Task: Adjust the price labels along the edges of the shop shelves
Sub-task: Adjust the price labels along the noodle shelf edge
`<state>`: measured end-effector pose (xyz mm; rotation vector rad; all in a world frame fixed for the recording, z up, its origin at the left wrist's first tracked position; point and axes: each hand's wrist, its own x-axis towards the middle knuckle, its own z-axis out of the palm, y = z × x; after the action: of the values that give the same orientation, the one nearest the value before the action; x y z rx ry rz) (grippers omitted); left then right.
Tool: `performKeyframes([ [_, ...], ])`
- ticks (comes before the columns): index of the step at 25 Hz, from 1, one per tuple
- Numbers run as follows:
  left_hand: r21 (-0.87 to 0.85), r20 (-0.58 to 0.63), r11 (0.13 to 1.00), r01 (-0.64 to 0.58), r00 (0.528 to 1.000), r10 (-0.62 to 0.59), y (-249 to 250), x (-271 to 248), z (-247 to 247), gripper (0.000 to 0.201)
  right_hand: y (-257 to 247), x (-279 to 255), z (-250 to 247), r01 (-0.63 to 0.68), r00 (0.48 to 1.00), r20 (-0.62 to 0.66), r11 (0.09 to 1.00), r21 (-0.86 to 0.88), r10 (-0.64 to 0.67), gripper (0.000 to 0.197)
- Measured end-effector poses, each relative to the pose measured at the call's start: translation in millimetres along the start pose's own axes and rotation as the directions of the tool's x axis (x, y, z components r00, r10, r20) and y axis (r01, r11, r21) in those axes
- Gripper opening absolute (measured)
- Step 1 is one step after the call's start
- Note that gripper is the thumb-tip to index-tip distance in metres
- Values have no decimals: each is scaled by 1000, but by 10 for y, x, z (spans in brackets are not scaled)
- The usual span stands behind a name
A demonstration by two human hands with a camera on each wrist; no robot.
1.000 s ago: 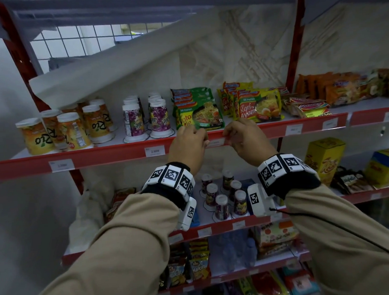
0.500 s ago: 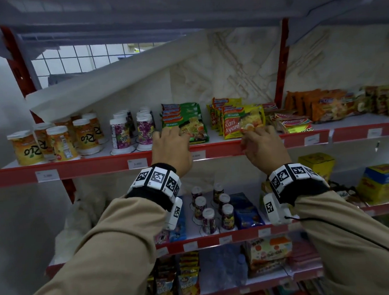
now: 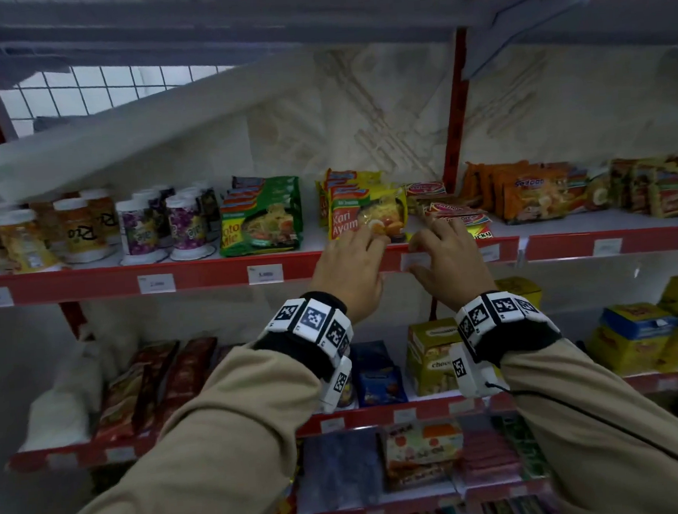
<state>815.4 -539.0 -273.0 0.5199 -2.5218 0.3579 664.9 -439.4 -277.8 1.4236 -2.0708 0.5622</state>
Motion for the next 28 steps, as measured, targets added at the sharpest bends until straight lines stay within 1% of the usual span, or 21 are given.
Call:
performKeyframes([
  [3, 33, -5, 999, 41, 999, -41, 130, -1, 120, 52, 89, -32, 47, 59, 998, -17, 998, 32, -58, 28],
  [5, 33, -28, 997, 75, 997, -74, 181, 13, 150, 47, 128, -41, 58, 93, 995, -29, 994, 64, -92, 26],
  [11, -36, -33, 993, 114, 993, -115, 211, 74, 147, 32, 173, -57, 65, 182, 982, -68, 982, 52, -178, 24],
  [16, -70, -40, 990, 126, 991, -129, 236, 31, 146, 30, 183, -43, 110, 158, 987, -33, 986, 54, -157, 23],
  [18, -94, -37, 986, 140, 989, -144, 229, 20, 136, 31, 186, -10, 103, 142, 990, -34, 983, 113, -139, 20],
  [20, -143, -57, 978, 151, 985, -161, 223, 19, 134, 29, 201, 42, 77, 110, 994, -41, 955, 275, -103, 13],
  [21, -173, -72, 973, 154, 983, -169, 220, 19, 136, 27, 217, 66, 57, 69, 997, -48, 914, 399, -54, 8],
  [22, -200, -90, 968, 155, 980, -175, 211, 21, 141, 25, 230, 91, 34, 14, 999, -52, 849, 528, 16, 6],
  [24, -258, -127, 955, 148, 975, -185, 192, 22, 169, 21, 232, 105, -17, -72, 987, -46, 694, 716, 151, 12],
  [26, -313, -154, 939, 145, 967, -201, 187, 17, 198, 23, 200, 102, -48, -117, 978, 4, 535, 836, 207, 23],
  [28, -364, -166, 918, 156, 959, -229, 188, 26, 218, 29, 142, 92, -48, -159, 972, 69, 416, 895, 223, 28],
])
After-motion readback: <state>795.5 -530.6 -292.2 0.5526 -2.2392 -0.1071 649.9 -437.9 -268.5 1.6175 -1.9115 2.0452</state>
